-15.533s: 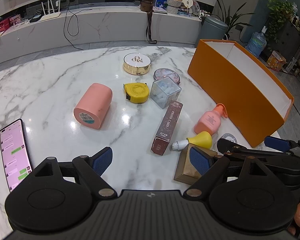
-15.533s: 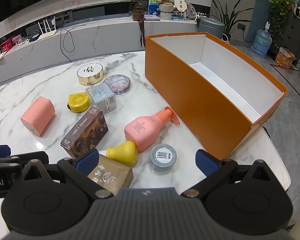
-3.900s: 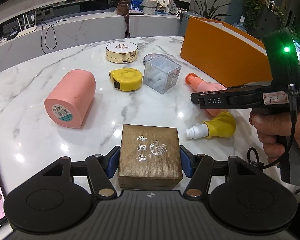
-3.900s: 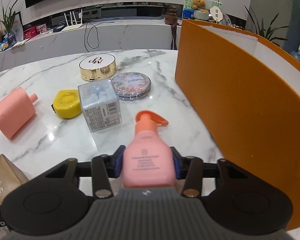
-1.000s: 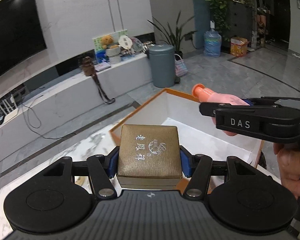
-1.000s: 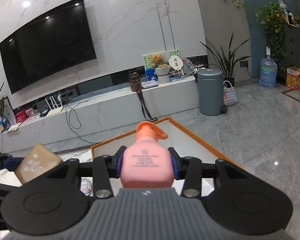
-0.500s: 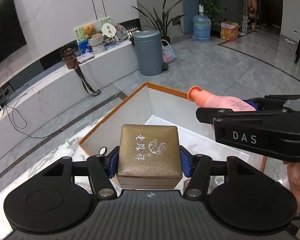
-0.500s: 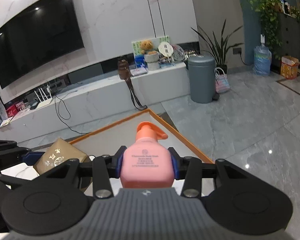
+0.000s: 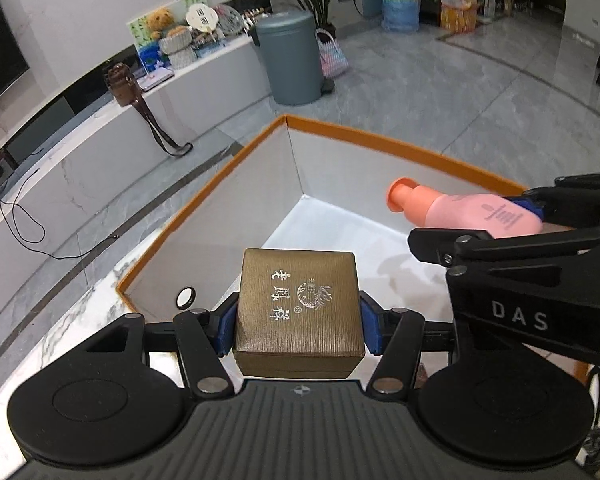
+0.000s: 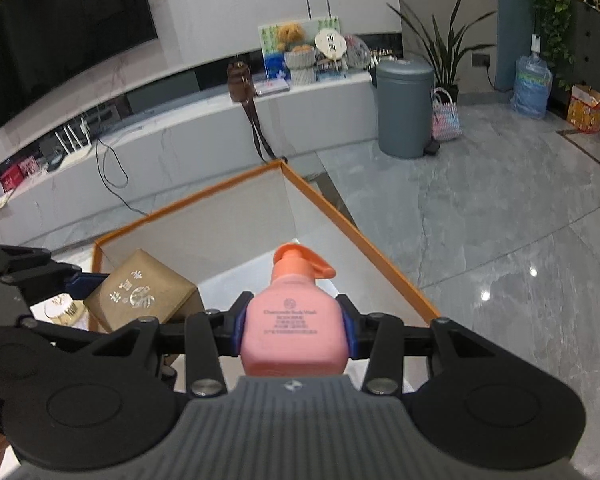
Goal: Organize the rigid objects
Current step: 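Carry the gold box with left tool while right tool carries pink bottle to box, then open both tools to release the gold box and pink bottle inside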
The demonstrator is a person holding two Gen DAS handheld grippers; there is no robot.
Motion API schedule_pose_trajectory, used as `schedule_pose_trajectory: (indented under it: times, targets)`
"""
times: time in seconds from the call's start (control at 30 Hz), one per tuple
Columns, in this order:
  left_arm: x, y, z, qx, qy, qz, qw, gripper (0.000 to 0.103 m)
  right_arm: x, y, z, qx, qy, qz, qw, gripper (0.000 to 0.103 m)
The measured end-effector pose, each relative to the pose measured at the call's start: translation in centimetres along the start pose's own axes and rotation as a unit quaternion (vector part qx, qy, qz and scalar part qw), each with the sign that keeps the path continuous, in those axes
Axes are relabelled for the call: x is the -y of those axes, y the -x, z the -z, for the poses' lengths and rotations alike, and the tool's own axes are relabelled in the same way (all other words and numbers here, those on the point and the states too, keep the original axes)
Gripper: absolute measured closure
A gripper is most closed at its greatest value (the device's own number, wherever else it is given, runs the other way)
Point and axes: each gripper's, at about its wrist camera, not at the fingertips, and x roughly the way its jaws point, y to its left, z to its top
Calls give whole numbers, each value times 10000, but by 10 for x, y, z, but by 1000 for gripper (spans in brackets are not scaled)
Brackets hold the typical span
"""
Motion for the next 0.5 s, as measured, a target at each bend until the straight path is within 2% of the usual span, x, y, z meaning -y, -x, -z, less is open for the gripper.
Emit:
schedule_pose_trajectory:
  times: [0.17, 0.4, 0.5]
  targets:
    - [12, -21, -5, -289, -473, -54, 9984, 36, 6, -19, -1, -320, -67, 33, 9995, 60]
    - [33, -44, 0, -624, -1302, 74, 9895, 36, 9, -38, 1, -683, -112, 22, 9976, 60]
    - [34, -50, -2, -741, -1350, 246, 9878, 35, 9, -42, -1, -767, -115, 36, 9970, 60]
